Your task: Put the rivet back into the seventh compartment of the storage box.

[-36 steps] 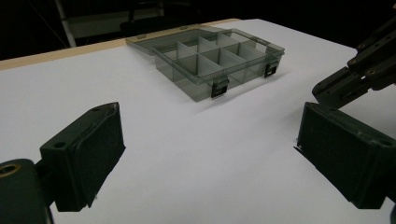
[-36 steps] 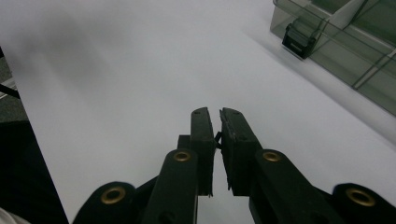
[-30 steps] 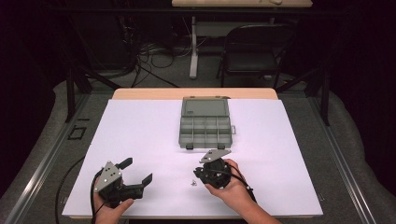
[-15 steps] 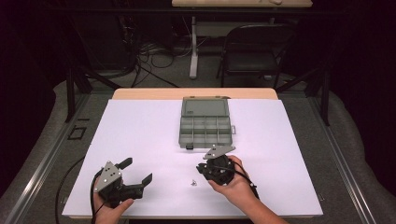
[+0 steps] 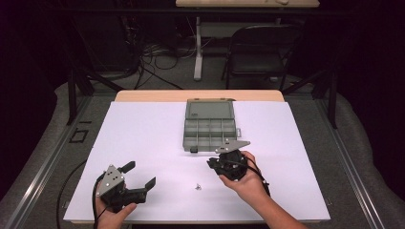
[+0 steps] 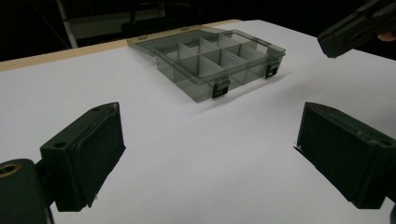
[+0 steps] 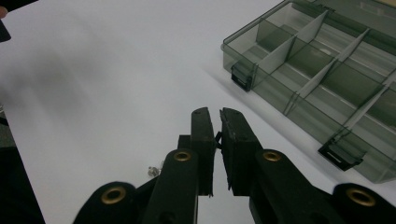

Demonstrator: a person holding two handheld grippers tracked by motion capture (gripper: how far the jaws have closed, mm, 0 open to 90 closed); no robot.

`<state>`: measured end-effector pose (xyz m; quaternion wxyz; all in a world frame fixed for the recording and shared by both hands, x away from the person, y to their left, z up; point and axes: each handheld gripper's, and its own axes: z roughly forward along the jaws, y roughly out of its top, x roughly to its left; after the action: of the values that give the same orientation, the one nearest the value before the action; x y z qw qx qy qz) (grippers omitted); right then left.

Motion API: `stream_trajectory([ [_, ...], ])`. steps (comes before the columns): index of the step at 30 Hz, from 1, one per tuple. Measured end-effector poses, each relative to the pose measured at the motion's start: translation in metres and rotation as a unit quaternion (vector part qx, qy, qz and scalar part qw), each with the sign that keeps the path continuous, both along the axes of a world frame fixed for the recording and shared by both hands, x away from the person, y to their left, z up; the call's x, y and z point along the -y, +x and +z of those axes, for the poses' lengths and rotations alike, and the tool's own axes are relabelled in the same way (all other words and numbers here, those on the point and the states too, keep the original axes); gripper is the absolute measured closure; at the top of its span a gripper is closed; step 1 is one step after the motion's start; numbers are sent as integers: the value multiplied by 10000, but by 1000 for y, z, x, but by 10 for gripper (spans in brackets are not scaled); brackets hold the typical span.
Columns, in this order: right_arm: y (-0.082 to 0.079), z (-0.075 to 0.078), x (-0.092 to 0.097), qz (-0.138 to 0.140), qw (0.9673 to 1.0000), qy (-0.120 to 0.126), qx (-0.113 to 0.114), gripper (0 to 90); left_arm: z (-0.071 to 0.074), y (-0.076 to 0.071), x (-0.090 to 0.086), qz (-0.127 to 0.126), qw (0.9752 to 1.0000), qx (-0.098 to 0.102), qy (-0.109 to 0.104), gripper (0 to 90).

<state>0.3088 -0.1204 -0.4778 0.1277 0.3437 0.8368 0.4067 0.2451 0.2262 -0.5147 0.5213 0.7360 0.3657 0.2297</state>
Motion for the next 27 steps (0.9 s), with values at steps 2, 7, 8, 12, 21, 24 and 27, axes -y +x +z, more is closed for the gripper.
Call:
stream_trajectory([
  [2,1,2,1,-35,10000,-10,-16,837,0,0,0,-2,10000,-2,4,73],
  [7,12,9,10,-165,9998,76,15,837,0,0,0,7,10000,5,-5,73],
  [8,14,10,11,-201,9998,66,9,837,0,0,0,17,10000,23,0,73],
  [12,19,13,15,-268,9996,87,32,837,0,0,0,19,10000,37,-11,73],
  [21,37,14,20,-454,9990,8,63,837,0,0,-1,26,10000,40,-3,73],
  [24,43,13,22,-540,9985,-15,79,837,0,0,-1,20,10000,30,-3,73],
  [27,50,11,23,-593,9982,-42,85,836,0,0,-1,17,10000,25,6,74],
])
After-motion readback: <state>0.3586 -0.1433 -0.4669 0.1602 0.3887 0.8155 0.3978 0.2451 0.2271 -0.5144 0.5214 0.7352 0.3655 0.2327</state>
